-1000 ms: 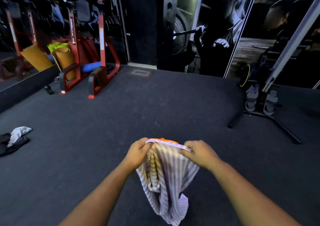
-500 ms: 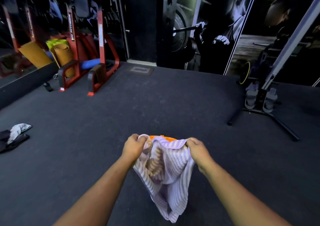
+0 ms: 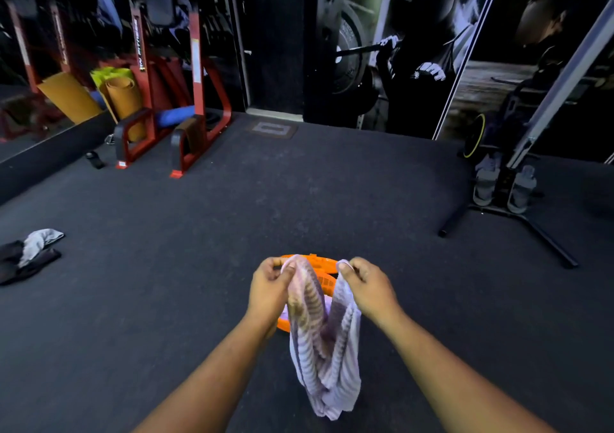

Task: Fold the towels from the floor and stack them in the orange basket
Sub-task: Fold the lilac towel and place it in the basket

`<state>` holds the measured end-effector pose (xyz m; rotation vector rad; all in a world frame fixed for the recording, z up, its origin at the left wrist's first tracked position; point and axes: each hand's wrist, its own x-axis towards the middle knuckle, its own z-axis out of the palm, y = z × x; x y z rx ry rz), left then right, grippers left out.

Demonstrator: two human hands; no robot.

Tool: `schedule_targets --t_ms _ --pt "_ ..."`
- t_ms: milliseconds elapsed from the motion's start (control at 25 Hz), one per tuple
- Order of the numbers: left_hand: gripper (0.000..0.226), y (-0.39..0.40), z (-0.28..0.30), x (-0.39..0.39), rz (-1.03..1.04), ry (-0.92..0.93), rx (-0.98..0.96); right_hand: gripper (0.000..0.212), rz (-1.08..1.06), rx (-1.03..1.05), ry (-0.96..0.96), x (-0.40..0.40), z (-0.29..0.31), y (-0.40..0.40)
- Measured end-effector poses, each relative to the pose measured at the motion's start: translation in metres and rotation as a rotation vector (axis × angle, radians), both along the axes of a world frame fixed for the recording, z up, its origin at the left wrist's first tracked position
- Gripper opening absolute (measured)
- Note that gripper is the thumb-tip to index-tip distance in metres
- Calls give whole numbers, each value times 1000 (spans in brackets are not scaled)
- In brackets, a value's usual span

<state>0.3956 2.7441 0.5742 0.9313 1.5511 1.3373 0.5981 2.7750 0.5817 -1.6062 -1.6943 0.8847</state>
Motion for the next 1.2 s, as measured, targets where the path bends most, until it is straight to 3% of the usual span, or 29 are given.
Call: schedule_targets --t_ms 200,440,680,840,1080,1200 --pt "17 -17 23 28 -118 -110 37 36 1 116 79 -25 7 -17" --pt "24 -26 26 36 -105 -95 39 13 37 176 -46 -32 9 -30" --pt "20 -33 32 43 -203 -171 63 16 92 346 -194 -33 3 -35" --pt "21 -24 33 30 -298 -226 100 26 346 279 111 -20 -1 -21" --pt "9 15 71 23 -365 -80 195 16 265 164 467 -9 35 12" --pt "20 46 103 16 -331 71 308 7 357 144 335 -10 52 28"
